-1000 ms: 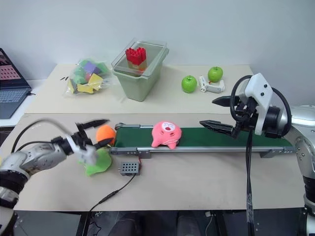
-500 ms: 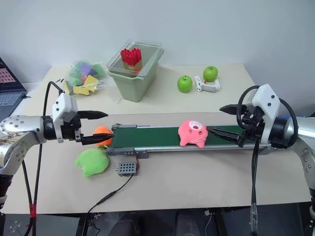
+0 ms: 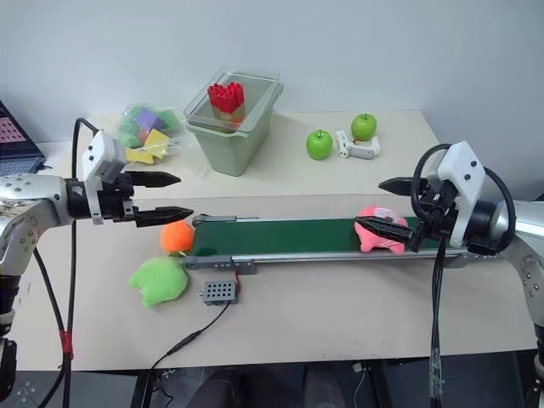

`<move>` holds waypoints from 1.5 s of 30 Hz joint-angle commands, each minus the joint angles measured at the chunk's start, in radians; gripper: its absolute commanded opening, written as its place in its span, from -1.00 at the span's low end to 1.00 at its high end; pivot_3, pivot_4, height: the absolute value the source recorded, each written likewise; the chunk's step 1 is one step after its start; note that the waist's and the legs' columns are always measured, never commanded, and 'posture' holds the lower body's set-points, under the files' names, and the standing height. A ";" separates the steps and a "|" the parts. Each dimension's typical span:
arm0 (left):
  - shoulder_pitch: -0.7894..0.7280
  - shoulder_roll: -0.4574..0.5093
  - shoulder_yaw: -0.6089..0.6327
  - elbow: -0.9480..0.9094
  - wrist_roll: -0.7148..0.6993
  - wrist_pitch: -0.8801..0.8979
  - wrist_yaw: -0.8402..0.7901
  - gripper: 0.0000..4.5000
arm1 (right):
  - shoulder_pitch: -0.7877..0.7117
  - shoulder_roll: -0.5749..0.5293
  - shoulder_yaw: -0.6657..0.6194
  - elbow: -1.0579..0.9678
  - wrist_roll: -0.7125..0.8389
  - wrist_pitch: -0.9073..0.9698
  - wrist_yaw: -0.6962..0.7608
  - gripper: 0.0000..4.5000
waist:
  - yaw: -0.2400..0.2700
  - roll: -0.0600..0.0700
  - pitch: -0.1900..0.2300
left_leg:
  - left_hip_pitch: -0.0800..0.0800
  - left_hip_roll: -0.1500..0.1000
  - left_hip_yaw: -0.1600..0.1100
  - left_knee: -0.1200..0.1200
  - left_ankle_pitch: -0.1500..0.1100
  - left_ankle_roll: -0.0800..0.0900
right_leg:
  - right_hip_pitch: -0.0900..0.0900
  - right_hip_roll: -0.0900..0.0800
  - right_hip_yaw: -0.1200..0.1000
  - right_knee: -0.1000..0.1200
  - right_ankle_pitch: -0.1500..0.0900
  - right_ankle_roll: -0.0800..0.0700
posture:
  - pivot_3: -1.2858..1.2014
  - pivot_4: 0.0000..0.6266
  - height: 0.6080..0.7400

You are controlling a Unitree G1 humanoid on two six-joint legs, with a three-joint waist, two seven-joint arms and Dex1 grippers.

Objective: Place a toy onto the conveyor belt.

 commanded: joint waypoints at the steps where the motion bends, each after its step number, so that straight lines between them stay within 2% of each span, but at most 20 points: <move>1: -0.060 -0.005 0.029 0.005 -0.007 0.017 -0.014 0.98 | -0.025 -0.013 -0.025 -0.006 0.004 -0.018 0.010 1.00 | 0.001 0.000 0.000 | 0.000 0.000 0.000 0.000 0.000 0.000 | 0.000 0.000 0.000 0.000 0.000 0.000 | 0.03 -0.52 1.00; 8: -0.083 -0.014 0.036 0.003 -0.016 0.060 -0.025 0.98 | -0.017 -0.011 -0.036 -0.011 0.001 -0.018 0.007 1.00 | -0.001 0.000 0.000 | 0.000 0.000 0.000 0.000 0.000 0.000 | 0.000 0.000 0.000 0.000 0.000 0.000 | 0.03 -0.52 1.00; 15: -0.074 -0.026 0.002 -0.036 0.052 0.015 -0.022 0.98 | -0.031 -0.008 -0.032 -0.004 -0.003 -0.024 0.002 1.00 | 0.001 0.000 0.000 | 0.000 0.000 0.000 0.000 0.000 0.000 | 0.000 0.000 0.000 0.000 0.000 0.000 | 0.03 -0.52 1.00; 26: -0.131 -0.066 0.034 -0.017 0.034 0.049 -0.003 0.98 | -0.053 -0.004 -0.019 0.010 -0.014 -0.034 -0.001 1.00 | 0.000 0.000 0.000 | 0.000 0.000 0.000 0.000 0.000 0.000 | 0.000 0.000 0.000 0.000 0.000 0.000 | 0.03 -0.52 1.00; 30: -0.193 -0.112 0.044 -0.015 -0.001 0.073 0.011 0.98 | -0.060 -0.009 -0.023 0.016 -0.016 -0.040 0.001 1.00 | 0.005 0.000 0.000 | -0.001 0.000 0.000 0.002 0.000 0.000 | 0.000 0.000 0.000 0.000 0.000 0.000 | 0.03 -0.52 1.00; 35: -0.207 -0.121 -0.005 -0.020 0.055 0.011 -0.005 0.98 | -0.064 -0.009 -0.022 0.022 -0.023 -0.046 0.002 1.00 | 0.002 0.000 0.000 | -0.001 0.000 0.000 0.002 0.000 0.000 | 0.000 0.000 0.000 0.000 0.000 0.000 | 0.03 -0.52 1.00; 45: -0.265 -0.156 -0.009 0.021 0.087 -0.019 -0.013 0.98 | -0.054 0.000 -0.031 0.014 -0.028 -0.046 -0.003 1.00 | 0.003 0.000 0.000 | -0.001 0.000 0.000 0.002 0.000 0.000 | 0.000 0.000 0.000 0.000 0.000 0.000 | 0.03 -0.52 1.00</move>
